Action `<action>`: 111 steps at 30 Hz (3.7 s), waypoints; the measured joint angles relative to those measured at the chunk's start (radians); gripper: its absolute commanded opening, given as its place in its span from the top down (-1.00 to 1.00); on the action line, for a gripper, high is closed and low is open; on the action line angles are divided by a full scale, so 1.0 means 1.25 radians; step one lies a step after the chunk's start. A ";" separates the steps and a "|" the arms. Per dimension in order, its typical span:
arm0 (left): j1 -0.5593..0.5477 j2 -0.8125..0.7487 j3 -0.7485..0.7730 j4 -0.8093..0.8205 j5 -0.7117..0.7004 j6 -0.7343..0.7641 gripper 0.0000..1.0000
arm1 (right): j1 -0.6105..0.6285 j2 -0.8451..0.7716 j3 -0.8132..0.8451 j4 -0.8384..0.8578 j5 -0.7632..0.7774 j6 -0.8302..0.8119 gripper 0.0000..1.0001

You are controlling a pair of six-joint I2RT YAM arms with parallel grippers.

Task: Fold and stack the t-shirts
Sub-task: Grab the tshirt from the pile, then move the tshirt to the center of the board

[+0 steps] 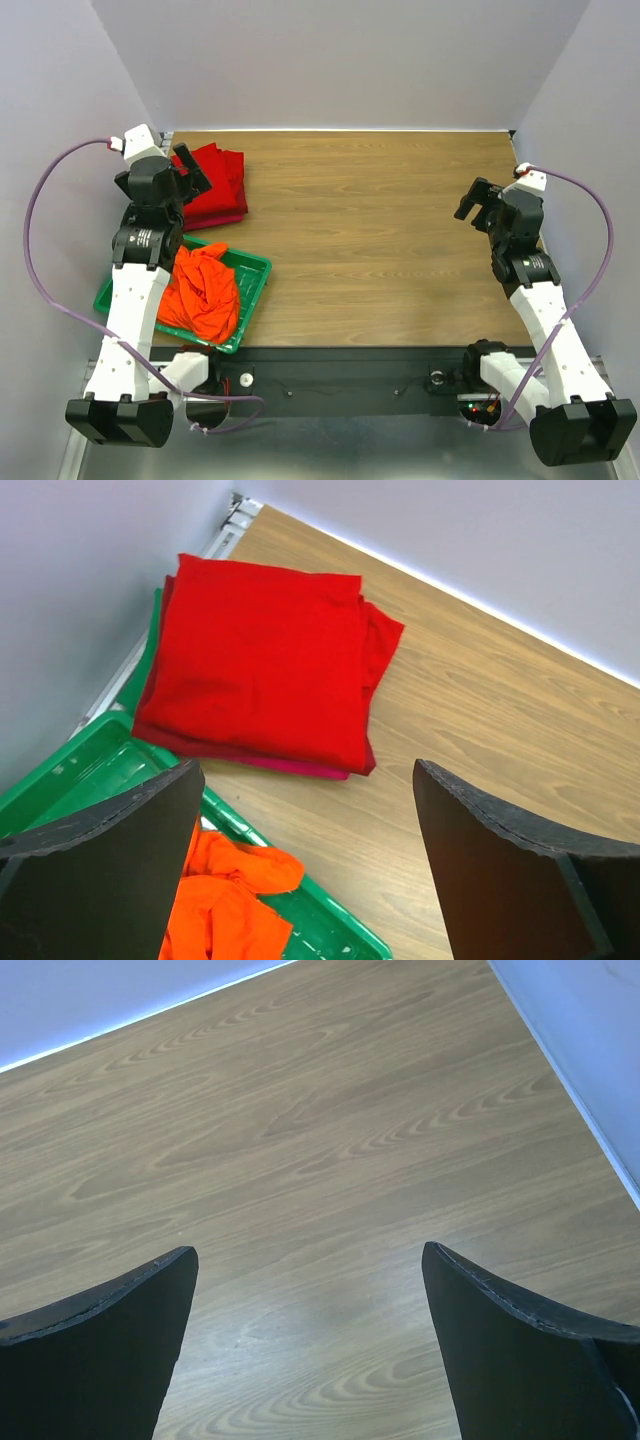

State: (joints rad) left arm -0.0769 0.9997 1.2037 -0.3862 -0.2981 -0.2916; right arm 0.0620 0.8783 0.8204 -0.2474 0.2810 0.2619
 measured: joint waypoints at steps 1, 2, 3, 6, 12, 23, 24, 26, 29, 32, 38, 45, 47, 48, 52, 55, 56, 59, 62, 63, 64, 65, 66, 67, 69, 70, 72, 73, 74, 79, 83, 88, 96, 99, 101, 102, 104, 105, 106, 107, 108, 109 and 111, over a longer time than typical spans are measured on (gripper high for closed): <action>0.000 0.002 0.000 -0.006 -0.009 -0.003 -0.97 | 0.000 0.000 0.000 0.000 0.000 0.000 -1.00; 0.000 0.002 0.000 -0.009 -0.016 -0.005 -0.97 | 0.000 0.000 0.000 0.000 0.000 0.000 -1.00; 0.000 0.003 0.000 -0.013 -0.024 -0.005 -0.97 | 0.000 0.000 0.000 0.000 0.000 0.000 -1.00; 0.000 0.003 0.000 -0.022 -0.042 -0.005 -0.97 | 0.000 0.000 0.000 -0.001 0.000 0.000 -1.00; 0.000 0.016 0.000 -0.093 -0.099 -0.065 -0.97 | 0.000 0.000 0.000 -0.004 0.001 0.009 -1.00; 0.000 0.054 -0.148 -0.279 -0.134 -0.247 -0.97 | 0.000 0.006 -0.003 -0.005 0.003 0.036 -1.00; 0.000 0.054 -0.156 -0.285 -0.131 -0.261 -0.97 | 0.000 0.009 -0.004 -0.006 0.004 0.036 -1.00; 0.000 0.048 -0.176 -0.291 -0.126 -0.290 -0.97 | 0.000 0.011 -0.005 -0.006 0.006 0.038 -1.00; 0.000 0.036 -0.222 -0.288 -0.116 -0.332 -0.97 | 0.000 0.011 -0.005 -0.006 0.009 0.041 -1.00; 0.000 0.038 -0.264 -0.286 -0.106 -0.363 -0.97 | 0.000 0.012 -0.013 -0.005 0.010 0.046 -1.00; 0.000 0.047 -0.330 -0.262 -0.087 -0.411 -0.97 | 0.000 0.014 -0.015 -0.009 0.018 0.048 -1.00; 0.000 0.098 -0.365 -0.205 -0.069 -0.435 -0.97 | 0.000 0.014 -0.031 -0.009 0.026 0.049 -1.00; 0.000 0.108 -0.378 -0.191 -0.065 -0.441 -0.92 | 0.000 0.014 -0.034 -0.011 0.029 0.049 -1.00; 0.000 0.112 -0.386 -0.185 -0.061 -0.445 -0.86 | 0.000 0.014 -0.035 -0.011 0.031 0.048 -1.00; 0.000 0.115 -0.408 -0.166 -0.056 -0.459 0.33 | 0.000 0.014 -0.035 -0.011 0.041 0.048 -1.00; 0.000 0.115 -0.408 -0.160 -0.055 -0.459 1.00 | 0.000 0.013 -0.035 -0.011 0.044 0.048 -1.00; 0.000 0.115 -0.408 -0.157 -0.054 -0.461 1.00 | 0.000 0.012 -0.035 -0.011 0.045 0.048 -1.00; 0.000 0.108 -0.407 -0.161 -0.059 -0.460 1.00 | 0.000 0.009 -0.035 -0.011 0.045 0.048 -1.00; 0.000 0.075 -0.389 -0.189 -0.074 -0.456 1.00 | 0.000 0.008 -0.035 -0.011 0.045 0.048 -1.00; 0.000 0.060 -0.375 -0.197 -0.082 -0.452 1.00 | 0.000 0.008 -0.035 -0.011 0.046 0.048 -1.00; 0.000 0.038 -0.351 -0.208 -0.090 -0.441 1.00 | 0.000 0.008 -0.035 -0.011 0.046 0.048 -1.00; 0.000 0.015 -0.322 -0.216 -0.097 -0.432 1.00 | 0.000 0.008 -0.035 -0.011 0.046 0.048 -1.00; 0.000 -0.009 -0.284 -0.217 -0.102 -0.419 1.00 | 0.000 0.008 -0.035 -0.011 0.047 0.048 -1.00; 0.000 -0.020 -0.263 -0.218 -0.104 -0.410 1.00 | 0.000 0.008 -0.035 -0.011 0.047 0.048 -1.00; 0.000 -0.043 -0.156 -0.209 -0.098 -0.371 1.00 | 0.000 0.012 -0.035 -0.011 0.047 0.048 -1.00; 0.000 -0.045 -0.118 -0.199 -0.095 -0.357 1.00 | 0.000 0.017 -0.035 -0.011 0.047 0.048 -1.00; -0.001 -0.035 -0.002 -0.178 -0.070 -0.318 1.00 | 0.000 0.028 -0.035 -0.011 0.046 0.048 -1.00; -0.002 -0.026 0.050 -0.158 -0.053 -0.297 1.00 | 0.000 0.032 -0.035 -0.011 0.044 0.048 -1.00; -0.003 -0.011 0.098 -0.152 -0.035 -0.280 1.00 | 0.000 0.038 -0.035 -0.011 0.043 0.049 -1.00; -0.027 0.106 0.360 -0.096 0.112 -0.203 1.00 | 0.000 0.058 -0.025 -0.013 0.041 0.048 -1.00; -0.086 0.235 0.580 -0.048 0.231 -0.182 1.00 | 0.000 0.067 0.004 -0.011 0.042 0.048 -1.00; -0.157 0.352 0.768 0.087 0.360 -0.217 1.00 | 0.000 0.070 0.030 -0.011 0.042 0.048 -1.00; -0.232 0.434 0.800 0.383 0.472 -0.368 1.00 | 0.000 0.068 0.034 -0.012 0.059 0.045 -1.00; -0.260 0.455 0.759 0.439 0.491 -0.399 0.68 | 0.000 0.054 0.034 -0.012 0.070 0.041 -1.00; -0.270 0.452 0.695 0.456 0.497 -0.415 0.02 | 0.000 0.042 0.034 -0.012 0.075 0.038 -1.00; -0.273 0.450 0.651 0.453 0.493 -0.424 -0.36 | 0.000 0.035 0.034 -0.012 0.077 0.036 -1.00; -0.274 0.456 0.595 0.416 0.476 -0.421 -0.61 | 0.000 0.025 0.034 -0.012 0.081 0.033 -1.00; -0.274 0.458 0.562 0.392 0.443 -0.413 -0.69 | 0.000 0.021 0.034 -0.012 0.083 0.032 -1.00; -0.274 0.458 0.533 0.353 0.413 -0.401 -0.69 | 0.000 0.020 0.033 -0.012 0.083 0.031 -1.00; -0.274 0.466 0.493 0.287 0.355 -0.384 -0.71 | 0.000 0.016 0.031 -0.013 0.082 0.026 -1.00; -0.273 0.474 0.470 0.246 0.313 -0.371 -0.72 | 0.000 0.015 0.027 -0.012 0.080 0.023 -1.00; -0.273 0.488 0.439 0.200 0.269 -0.352 -0.72 | 0.000 0.014 0.023 -0.013 0.076 0.020 -1.00; -0.273 0.507 0.396 0.147 0.221 -0.329 -0.72 | 0.000 0.014 0.009 -0.018 0.056 0.012 -0.99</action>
State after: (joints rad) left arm -0.4175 1.6337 1.6989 -0.2028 -0.0216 -0.7029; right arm 0.0620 0.8963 0.8318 -0.2699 0.3515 0.2768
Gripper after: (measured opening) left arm 0.858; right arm 0.998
